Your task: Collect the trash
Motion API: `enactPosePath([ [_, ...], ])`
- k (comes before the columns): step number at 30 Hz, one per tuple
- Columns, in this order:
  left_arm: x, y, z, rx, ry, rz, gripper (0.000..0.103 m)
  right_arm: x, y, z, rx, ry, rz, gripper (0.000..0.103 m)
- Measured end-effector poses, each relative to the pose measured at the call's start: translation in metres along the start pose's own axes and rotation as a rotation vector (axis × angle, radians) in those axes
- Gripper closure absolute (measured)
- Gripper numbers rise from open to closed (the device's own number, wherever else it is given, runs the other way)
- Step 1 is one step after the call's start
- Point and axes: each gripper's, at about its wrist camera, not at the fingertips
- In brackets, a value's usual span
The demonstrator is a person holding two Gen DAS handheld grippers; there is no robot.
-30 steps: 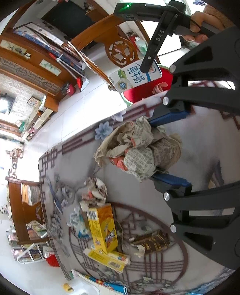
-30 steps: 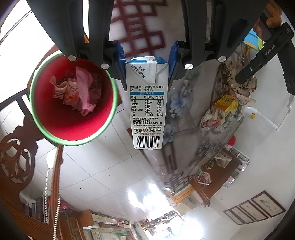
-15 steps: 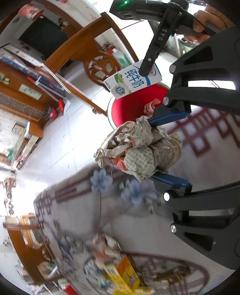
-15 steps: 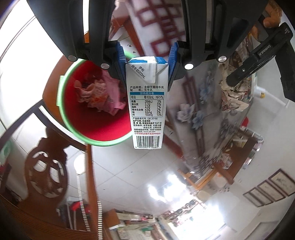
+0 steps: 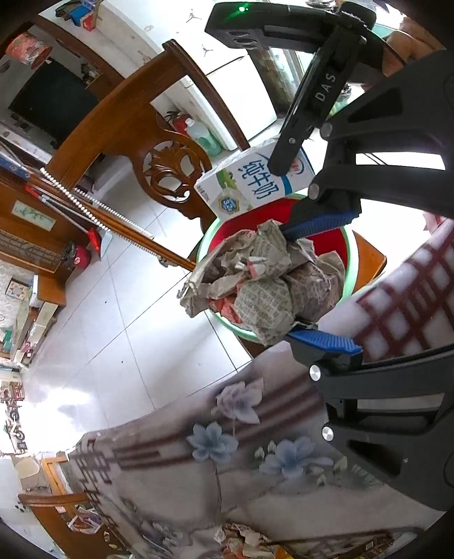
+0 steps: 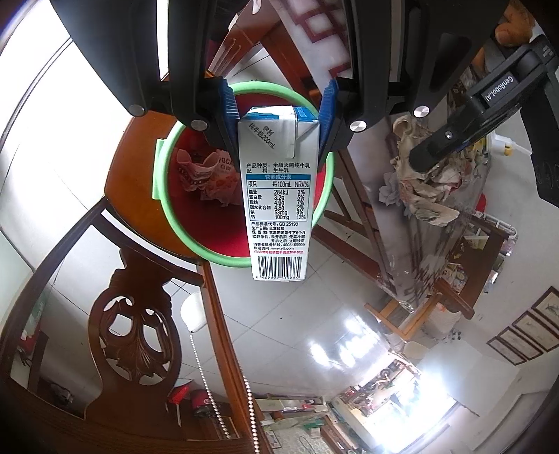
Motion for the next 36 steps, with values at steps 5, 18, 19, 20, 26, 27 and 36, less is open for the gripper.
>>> enactPosePath([
  [5, 0.001, -0.004, -0.003, -0.005, 0.006, -0.01, 0.057, 0.001, -0.005, 0.001, -0.011, -0.006, -0.014, 0.065],
  [18, -0.002, 0.004, 0.009, 0.002, -0.033, -0.015, 0.03, 0.004, -0.005, 0.008, -0.028, -0.072, -0.055, 0.034],
  [19, -0.003, 0.007, 0.012, 0.006, -0.036, -0.011, 0.03, 0.004, -0.004, 0.007, -0.032, -0.074, -0.055, 0.034],
  [20, -0.004, 0.01, 0.014, 0.01, -0.04, -0.007, 0.03, 0.004, -0.002, 0.007, -0.033, -0.076, -0.055, 0.033],
  [26, -0.018, 0.049, 0.036, 0.094, -0.087, 0.044, 0.027, -0.001, 0.017, 0.001, -0.023, -0.063, -0.03, 0.032],
  [27, -0.022, 0.06, 0.04, 0.115, -0.093, 0.064, 0.026, -0.002, 0.02, 0.0, -0.022, -0.061, -0.025, 0.032],
  [36, -0.09, 0.216, 0.088, 0.398, -0.099, 0.42, 0.026, -0.022, 0.065, -0.017, -0.001, -0.015, 0.04, 0.032],
])
Point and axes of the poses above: each gripper's, at about its wrist camera, not at the fingertips, and z roughly against the way its jaws point, y to its left, x to its top, and after that the axes turned 1 degree about x, right-handed
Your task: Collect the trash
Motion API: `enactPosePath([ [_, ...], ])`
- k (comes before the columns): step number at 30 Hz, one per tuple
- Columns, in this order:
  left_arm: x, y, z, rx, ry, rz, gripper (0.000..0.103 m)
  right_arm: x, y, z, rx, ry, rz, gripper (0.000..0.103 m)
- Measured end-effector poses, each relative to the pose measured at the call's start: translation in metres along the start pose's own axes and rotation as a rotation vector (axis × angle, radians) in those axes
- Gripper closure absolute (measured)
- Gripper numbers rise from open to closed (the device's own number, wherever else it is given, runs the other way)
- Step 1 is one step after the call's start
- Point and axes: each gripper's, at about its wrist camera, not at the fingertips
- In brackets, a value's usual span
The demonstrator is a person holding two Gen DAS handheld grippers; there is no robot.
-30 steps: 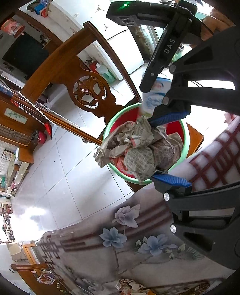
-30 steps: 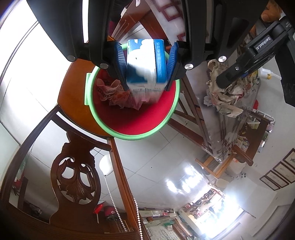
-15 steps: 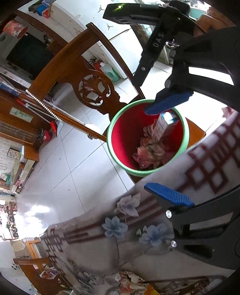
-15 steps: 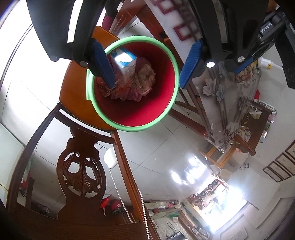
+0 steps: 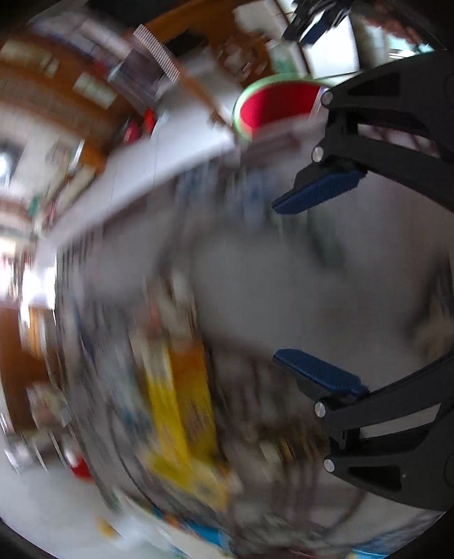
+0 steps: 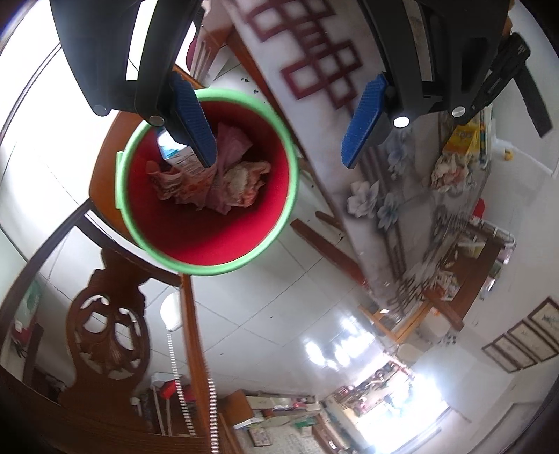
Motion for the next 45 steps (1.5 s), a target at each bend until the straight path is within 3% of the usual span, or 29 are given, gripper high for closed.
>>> enactPosePath([
  [6, -0.011, 0.094, -0.007, 0.13, 0.005, 0.196, 0.026, -0.016, 0.031, -0.01, 0.008, 0.026, 0.037, 0.032],
  [9, -0.011, 0.114, -0.021, 0.14, 0.049, 0.21, 0.026, -0.03, 0.051, -0.013, 0.004, 0.036, 0.065, 0.032],
  [14, -0.007, 0.117, -0.041, 0.091, 0.089, 0.161, 0.027, -0.048, 0.074, -0.013, -0.015, 0.042, 0.094, 0.032],
  [15, -0.007, 0.116, -0.045, 0.079, 0.097, 0.144, 0.031, -0.051, 0.077, -0.012, -0.019, 0.041, 0.096, 0.032],
  [16, -0.008, 0.119, -0.047, 0.067, 0.101, 0.136, 0.045, -0.055, 0.083, -0.01, -0.024, 0.039, 0.1, 0.032],
  [17, -0.008, 0.12, -0.049, 0.057, 0.111, 0.129, 0.05, -0.058, 0.087, -0.009, -0.029, 0.035, 0.105, 0.032],
  [22, -0.01, 0.131, -0.043, -0.012, 0.099, 0.073, 0.059, -0.073, 0.112, -0.009, -0.05, 0.027, 0.14, 0.032],
  [29, -0.036, 0.16, -0.019, -0.036, 0.099, 0.021, 0.058, -0.084, 0.154, -0.039, -0.013, 0.084, 0.164, 0.032],
  [37, -0.072, 0.203, 0.007, -0.01, 0.126, 0.051, 0.058, -0.065, 0.24, -0.103, 0.087, 0.159, 0.231, 0.031],
  [45, -0.086, 0.234, 0.022, -0.006, 0.129, 0.087, 0.057, -0.027, 0.311, -0.169, 0.127, 0.135, 0.116, 0.021],
])
Point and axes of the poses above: each gripper's, at about its wrist camera, not at the fingertips, and z roughly against the way its jaws point, y to its left, x to its top, and after that the axes turned 1 degree about x, right-handed
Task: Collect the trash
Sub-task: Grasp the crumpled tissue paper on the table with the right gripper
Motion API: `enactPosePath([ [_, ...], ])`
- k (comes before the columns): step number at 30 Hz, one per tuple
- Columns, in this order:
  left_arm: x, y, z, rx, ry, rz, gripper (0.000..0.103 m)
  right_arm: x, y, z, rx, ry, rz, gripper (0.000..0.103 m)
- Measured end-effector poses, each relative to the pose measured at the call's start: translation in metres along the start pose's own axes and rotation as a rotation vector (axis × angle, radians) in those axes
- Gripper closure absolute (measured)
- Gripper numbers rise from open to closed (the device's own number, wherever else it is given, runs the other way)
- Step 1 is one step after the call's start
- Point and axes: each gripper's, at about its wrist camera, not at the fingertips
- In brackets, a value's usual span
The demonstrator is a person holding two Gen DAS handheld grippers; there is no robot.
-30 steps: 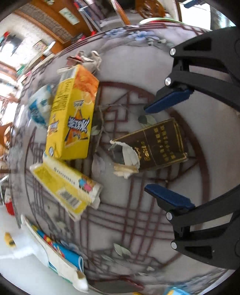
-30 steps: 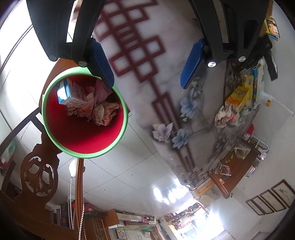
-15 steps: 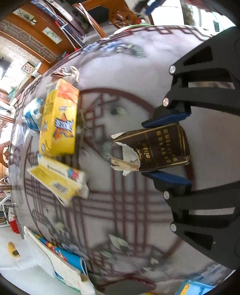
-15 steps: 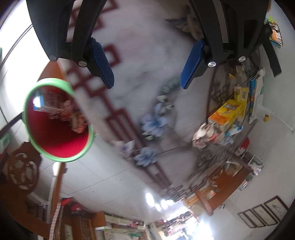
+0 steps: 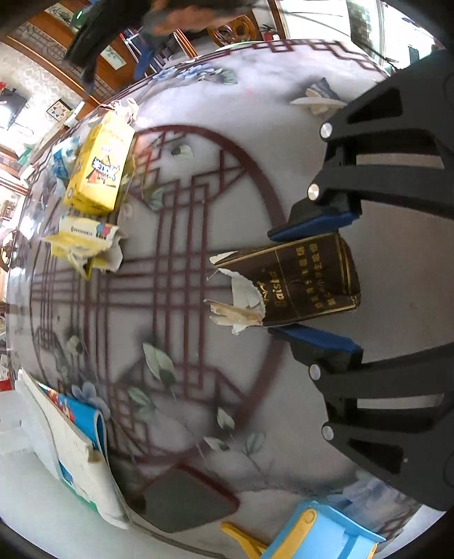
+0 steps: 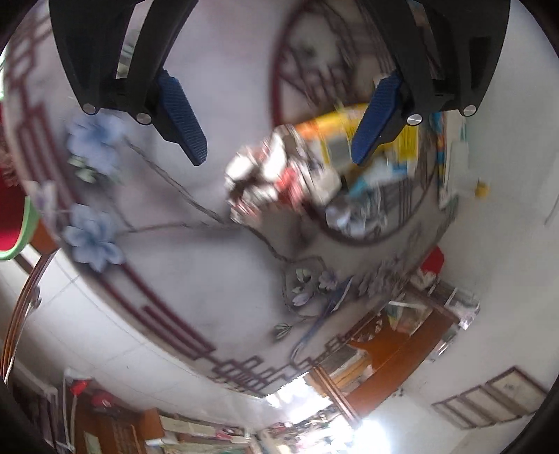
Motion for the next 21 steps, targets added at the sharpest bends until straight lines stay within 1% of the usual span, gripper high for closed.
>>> enactPosePath([
  [4, -0.005, 0.008, 0.005, 0.011, -0.003, -0.012, 0.056, 0.016, 0.002, -0.033, -0.046, 0.048, -0.07, 0.021],
  [7, -0.007, 0.013, 0.006, 0.011, 0.002, -0.016, 0.056, 0.019, 0.003, -0.051, -0.084, 0.087, -0.064, 0.021],
  [10, -0.009, 0.02, 0.006, 0.0, 0.008, -0.02, 0.056, 0.017, 0.0, -0.058, -0.101, 0.096, -0.043, 0.023],
  [11, -0.01, 0.022, 0.005, -0.002, 0.011, -0.019, 0.056, 0.015, 0.0, -0.058, -0.101, 0.098, -0.03, 0.033],
  [12, -0.01, 0.024, 0.004, -0.004, 0.016, -0.019, 0.056, 0.014, 0.0, -0.058, -0.097, 0.098, -0.017, 0.047],
  [13, -0.009, 0.025, 0.002, -0.006, 0.019, -0.019, 0.056, 0.013, 0.0, -0.057, -0.113, 0.107, 0.002, 0.048],
  [15, -0.008, 0.027, 0.001, -0.013, 0.023, -0.018, 0.056, 0.01, 0.0, -0.047, -0.116, 0.09, 0.03, 0.058],
  [18, -0.006, 0.026, 0.0, -0.026, 0.023, -0.023, 0.056, 0.003, -0.002, -0.027, -0.097, 0.031, 0.046, 0.059],
  [21, -0.005, 0.023, 0.0, -0.032, 0.022, -0.03, 0.056, -0.01, 0.0, 0.0, -0.098, -0.002, 0.127, 0.059],
])
Point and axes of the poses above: each gripper's, at about its wrist camera, not at the fingertips, and z roughly against the way its jaws point, y to its left, x to its top, and after that the axes turned 1 degree about x, right-handed
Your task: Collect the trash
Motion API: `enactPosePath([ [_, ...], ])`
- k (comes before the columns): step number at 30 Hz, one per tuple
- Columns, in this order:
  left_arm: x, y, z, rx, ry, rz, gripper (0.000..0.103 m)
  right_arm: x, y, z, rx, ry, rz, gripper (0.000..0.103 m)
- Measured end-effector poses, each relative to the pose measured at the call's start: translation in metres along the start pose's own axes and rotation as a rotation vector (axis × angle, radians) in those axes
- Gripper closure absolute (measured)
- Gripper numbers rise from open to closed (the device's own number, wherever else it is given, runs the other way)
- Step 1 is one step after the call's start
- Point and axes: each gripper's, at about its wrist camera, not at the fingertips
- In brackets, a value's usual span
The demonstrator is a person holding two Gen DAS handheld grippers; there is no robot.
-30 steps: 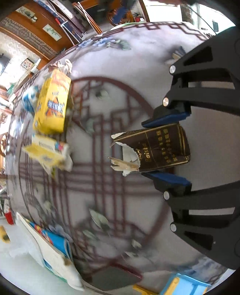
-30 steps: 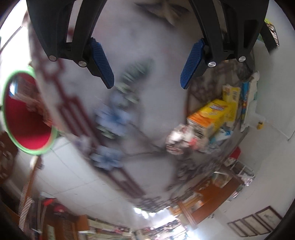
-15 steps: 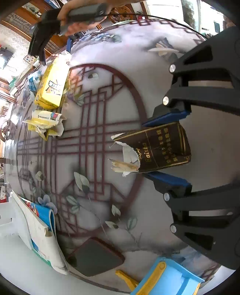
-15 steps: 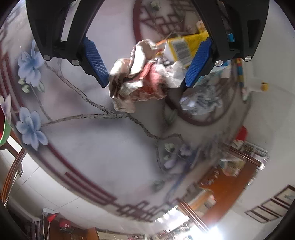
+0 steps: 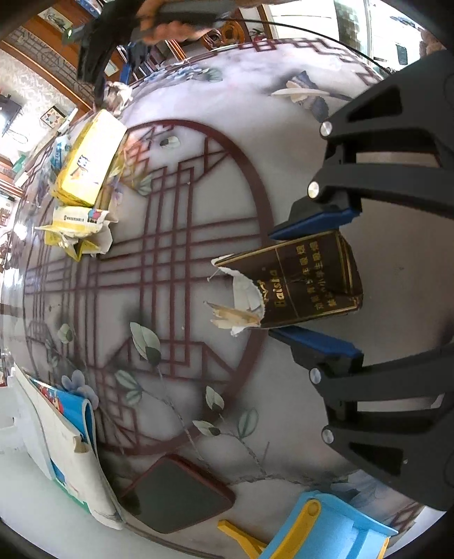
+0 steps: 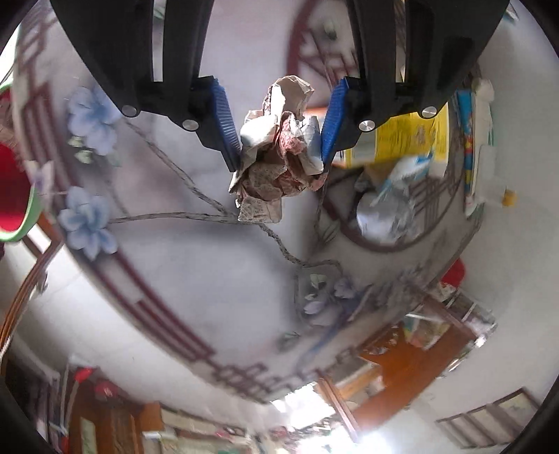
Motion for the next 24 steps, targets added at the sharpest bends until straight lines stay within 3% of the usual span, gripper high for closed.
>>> enactPosePath([
  [6, 0.001, -0.004, -0.002, -0.005, -0.001, -0.01, 0.055, -0.047, 0.012, 0.025, -0.102, 0.021, 0.247, 0.059],
  [11, 0.001, -0.007, -0.002, -0.002, -0.007, -0.021, 0.055, -0.091, 0.013, 0.025, -0.159, 0.054, 0.354, 0.058],
  [17, 0.0, -0.004, 0.004, -0.004, -0.031, 0.006, 0.042, -0.119, 0.008, 0.02, -0.159, 0.092, 0.341, 0.047],
  [21, 0.0, 0.003, 0.011, -0.005, -0.055, 0.036, 0.035, -0.126, 0.007, 0.027, -0.155, 0.076, 0.314, 0.032],
  [24, -0.002, 0.01, 0.014, 0.01, -0.07, 0.064, 0.032, -0.128, 0.002, 0.032, -0.143, 0.069, 0.28, 0.03],
])
Point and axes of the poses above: each gripper's, at about its wrist camera, not at the fingertips, and z roughly against the way its jaws point, y to its left, x to its top, and after that the axes turned 1 degree about x, right-handed
